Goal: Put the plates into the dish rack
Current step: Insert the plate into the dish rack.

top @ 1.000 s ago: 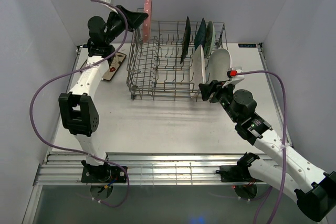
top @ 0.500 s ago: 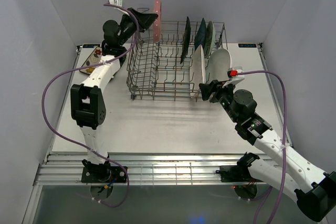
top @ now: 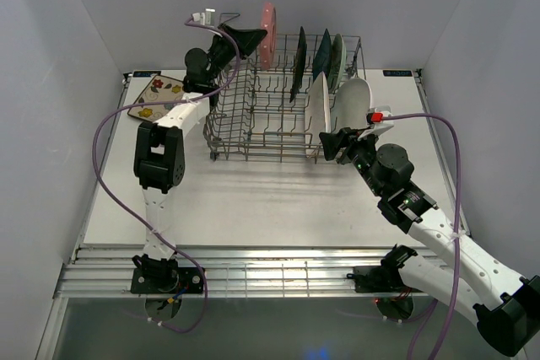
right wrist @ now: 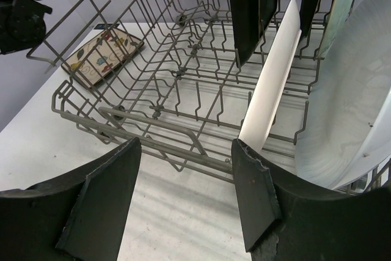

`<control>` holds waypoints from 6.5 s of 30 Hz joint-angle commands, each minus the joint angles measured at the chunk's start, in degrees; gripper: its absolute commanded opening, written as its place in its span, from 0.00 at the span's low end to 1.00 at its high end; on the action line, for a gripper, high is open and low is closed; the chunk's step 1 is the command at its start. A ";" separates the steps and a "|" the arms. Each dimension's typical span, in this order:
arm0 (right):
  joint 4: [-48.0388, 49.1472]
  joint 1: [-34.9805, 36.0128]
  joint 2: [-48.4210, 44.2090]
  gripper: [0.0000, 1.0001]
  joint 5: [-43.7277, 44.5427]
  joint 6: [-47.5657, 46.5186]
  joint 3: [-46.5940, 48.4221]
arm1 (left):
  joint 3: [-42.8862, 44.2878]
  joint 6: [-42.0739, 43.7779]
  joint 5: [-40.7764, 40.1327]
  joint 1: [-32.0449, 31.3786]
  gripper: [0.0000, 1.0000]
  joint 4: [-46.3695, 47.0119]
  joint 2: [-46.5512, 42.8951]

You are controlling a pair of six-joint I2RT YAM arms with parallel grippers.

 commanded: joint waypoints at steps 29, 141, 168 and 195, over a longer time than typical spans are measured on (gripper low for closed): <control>1.76 0.29 -1.54 0.67 -0.64 -1.00 -0.97 | 8.87 -0.66 -3.78 -3.08 0.00 12.75 6.47; 1.67 0.29 -3.74 0.68 -0.29 -1.27 -2.99 | 23.45 8.30 -12.57 -6.42 0.00 -25.66 0.68; 0.44 0.29 -5.50 0.68 -0.11 -1.09 -3.43 | 21.61 5.58 -16.87 -6.50 0.00 -25.48 -2.14; -0.17 0.29 -6.90 0.68 0.59 -1.26 -4.22 | 20.37 3.55 -16.79 -6.59 0.00 -30.23 -0.73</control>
